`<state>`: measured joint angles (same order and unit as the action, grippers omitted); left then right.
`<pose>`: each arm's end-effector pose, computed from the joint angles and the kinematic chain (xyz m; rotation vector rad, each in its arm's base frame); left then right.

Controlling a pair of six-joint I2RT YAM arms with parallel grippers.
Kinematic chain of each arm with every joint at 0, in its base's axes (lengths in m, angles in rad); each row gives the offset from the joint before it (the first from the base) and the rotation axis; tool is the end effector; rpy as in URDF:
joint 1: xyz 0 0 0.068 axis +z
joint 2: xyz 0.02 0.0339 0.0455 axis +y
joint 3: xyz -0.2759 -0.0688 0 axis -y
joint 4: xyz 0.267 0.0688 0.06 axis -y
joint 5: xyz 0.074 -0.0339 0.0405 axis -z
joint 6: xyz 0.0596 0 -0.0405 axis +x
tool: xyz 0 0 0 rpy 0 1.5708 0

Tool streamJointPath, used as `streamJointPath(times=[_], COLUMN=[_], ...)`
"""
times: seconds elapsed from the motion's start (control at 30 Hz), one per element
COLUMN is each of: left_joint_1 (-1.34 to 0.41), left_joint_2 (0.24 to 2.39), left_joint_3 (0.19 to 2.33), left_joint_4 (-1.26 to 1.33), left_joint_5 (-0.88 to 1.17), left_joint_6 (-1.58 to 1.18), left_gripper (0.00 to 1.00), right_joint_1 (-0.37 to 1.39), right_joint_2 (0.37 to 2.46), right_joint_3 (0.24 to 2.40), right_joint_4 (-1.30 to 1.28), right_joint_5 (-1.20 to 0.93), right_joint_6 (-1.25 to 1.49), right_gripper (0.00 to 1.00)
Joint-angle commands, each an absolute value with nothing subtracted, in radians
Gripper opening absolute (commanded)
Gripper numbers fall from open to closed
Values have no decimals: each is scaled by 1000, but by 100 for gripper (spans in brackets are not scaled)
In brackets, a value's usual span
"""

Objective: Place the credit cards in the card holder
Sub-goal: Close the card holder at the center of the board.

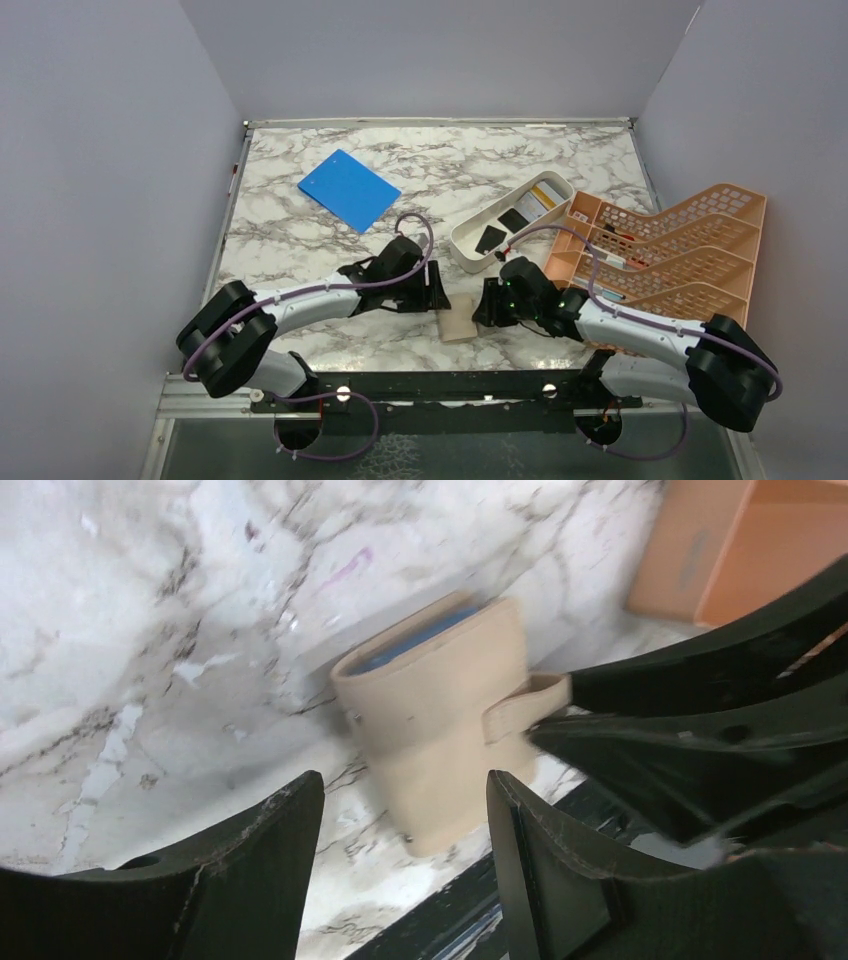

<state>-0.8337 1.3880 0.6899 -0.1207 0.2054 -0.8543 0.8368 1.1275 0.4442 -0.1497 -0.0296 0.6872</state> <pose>0.1949 -0.2328 0.1625 0.0798 2.6277 -0.9548 0.1571 0.1767 0.1419 -0.2041 2.5293 0.7044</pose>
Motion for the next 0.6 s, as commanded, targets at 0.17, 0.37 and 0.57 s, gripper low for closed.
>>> streamJointPath(times=[0.17, 0.37, 0.57], left_joint_1=[-840, -840, -841], left_joint_2=[1472, 1532, 1501], left_joint_3=[613, 580, 501], left_joint_4=[39, 176, 300], left_joint_5=[310, 372, 353], left_joint_6=[-912, -982, -1062], left_gripper=[63, 64, 54], right_joint_1=[842, 842, 842], right_joint_2=[1118, 1153, 1152], right_joint_3=[428, 419, 356], right_joint_4=[-78, -87, -37], right_joint_5=[29, 55, 30], right_joint_6=[644, 663, 695], right_gripper=[32, 25, 19])
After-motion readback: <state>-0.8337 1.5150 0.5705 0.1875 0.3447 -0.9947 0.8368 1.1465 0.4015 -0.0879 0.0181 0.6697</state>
